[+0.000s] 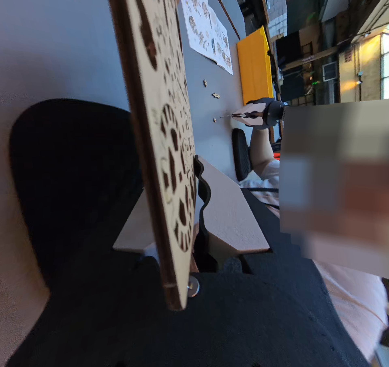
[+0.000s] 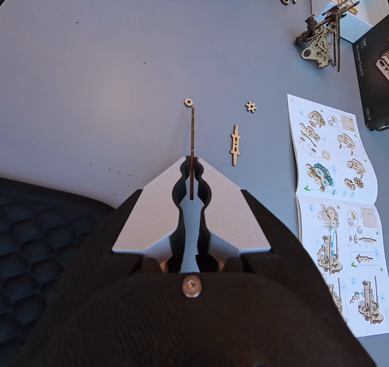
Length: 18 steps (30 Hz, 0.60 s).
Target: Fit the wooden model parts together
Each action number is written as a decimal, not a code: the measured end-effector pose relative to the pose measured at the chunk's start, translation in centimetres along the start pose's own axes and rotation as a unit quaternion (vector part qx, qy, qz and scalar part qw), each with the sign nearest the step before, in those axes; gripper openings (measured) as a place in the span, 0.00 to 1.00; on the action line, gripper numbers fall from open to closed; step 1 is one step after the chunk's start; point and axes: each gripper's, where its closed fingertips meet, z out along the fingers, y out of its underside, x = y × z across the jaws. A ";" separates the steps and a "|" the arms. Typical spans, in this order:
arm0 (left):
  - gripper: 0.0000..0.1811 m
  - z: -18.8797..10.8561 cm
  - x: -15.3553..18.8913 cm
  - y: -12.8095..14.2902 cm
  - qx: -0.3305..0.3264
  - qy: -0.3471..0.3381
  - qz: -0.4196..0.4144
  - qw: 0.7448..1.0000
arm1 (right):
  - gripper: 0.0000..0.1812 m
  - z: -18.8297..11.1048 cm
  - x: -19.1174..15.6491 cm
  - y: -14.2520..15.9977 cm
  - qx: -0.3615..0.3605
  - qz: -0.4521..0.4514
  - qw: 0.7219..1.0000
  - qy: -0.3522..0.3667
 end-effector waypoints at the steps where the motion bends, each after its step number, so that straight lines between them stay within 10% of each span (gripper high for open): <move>1: 0.00 -1.7 -0.2 0.1 -0.019 0.018 -0.011 1.000 | 0.01 0.1 0.0 0.0 -0.001 0.000 1.000 -0.001; 6: 0.00 -7.8 -5.5 0.8 -0.034 0.000 -0.095 0.995 | 0.01 0.5 0.0 0.3 -0.007 -0.007 1.000 -0.004; 18: 0.01 -11.5 -10.7 0.0 0.016 0.054 -0.160 0.985 | 0.01 0.9 0.0 0.4 -0.019 -0.006 1.000 -0.004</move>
